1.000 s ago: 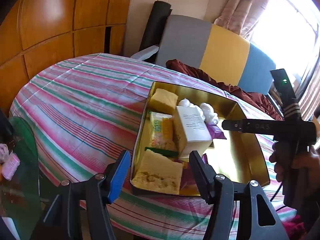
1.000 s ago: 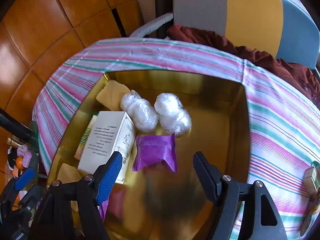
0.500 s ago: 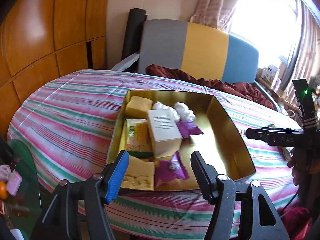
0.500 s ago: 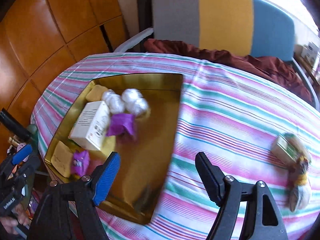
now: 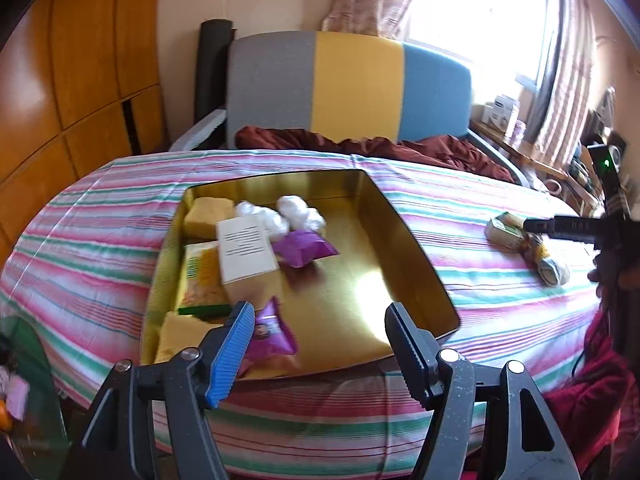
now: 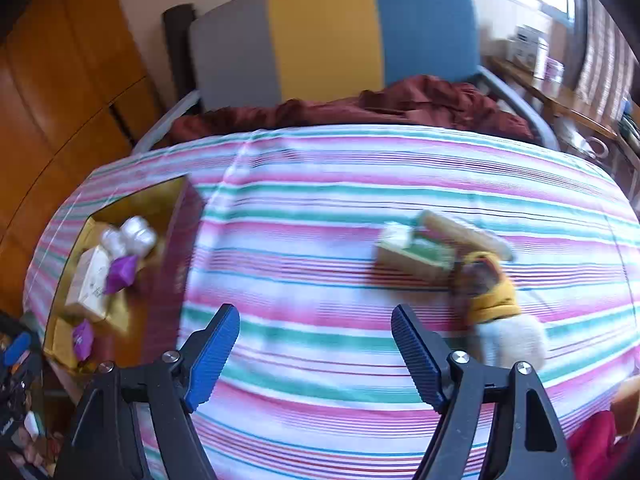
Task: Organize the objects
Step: 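Move both tools toward the tea box, bar and sock bundle on the cloth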
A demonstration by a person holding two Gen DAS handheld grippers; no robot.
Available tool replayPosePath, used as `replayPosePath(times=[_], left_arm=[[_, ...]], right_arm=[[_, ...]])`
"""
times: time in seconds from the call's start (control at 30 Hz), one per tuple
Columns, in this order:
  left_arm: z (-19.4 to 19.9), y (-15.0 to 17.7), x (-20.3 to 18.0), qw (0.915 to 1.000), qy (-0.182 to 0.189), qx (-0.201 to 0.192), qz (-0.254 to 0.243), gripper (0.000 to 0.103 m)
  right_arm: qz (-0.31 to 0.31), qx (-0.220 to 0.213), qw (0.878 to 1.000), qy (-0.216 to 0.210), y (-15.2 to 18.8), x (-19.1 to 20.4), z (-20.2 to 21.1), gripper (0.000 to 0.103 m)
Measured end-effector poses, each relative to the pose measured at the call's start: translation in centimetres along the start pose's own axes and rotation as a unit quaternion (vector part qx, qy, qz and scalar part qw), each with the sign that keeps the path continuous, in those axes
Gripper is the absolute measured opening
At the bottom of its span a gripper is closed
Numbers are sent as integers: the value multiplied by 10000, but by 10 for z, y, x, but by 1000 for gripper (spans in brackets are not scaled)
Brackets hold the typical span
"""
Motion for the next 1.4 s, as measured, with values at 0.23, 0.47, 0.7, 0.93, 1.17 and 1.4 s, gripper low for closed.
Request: replayPosePath(times=[0.23, 0.47, 0.7, 0.93, 1.17, 1.4], left_arm=[[-13, -8, -35, 9988, 285, 97, -386, 69], [-31, -11, -75, 9950, 591, 318, -740, 69], [-47, -10, -116, 9887, 884, 513, -1100, 69], [-63, -9, -137, 9836, 1043, 727, -1278, 69], [-80, -22, -157, 9793, 1163, 803, -1451, 71], [-111, -44, -190, 9743, 1225, 954, -1629, 75]], right_arm=[[-1444, -182, 9876, 590, -3, -103, -6, 80], [-3789, -65, 9244, 442, 32, -196, -15, 81], [-3568, 183, 9340, 21, 27, -181, -28, 84], [-3045, 549, 9509, 37, 22, -162, -43, 84], [-3184, 606, 9460, 53, 25, -169, -44, 84], [-3507, 491, 9351, -138, 29, -180, -40, 84]])
Point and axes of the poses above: each gripper's, at about its wrist camera, not at the fingertips, and z roughly against the way its jaws point, x to its left, y to its underside, the point moved 1 cm from there along -z, roughly the way its jaws point, and after that the axes turned 5 degrees about y, right-handed, at the moved point
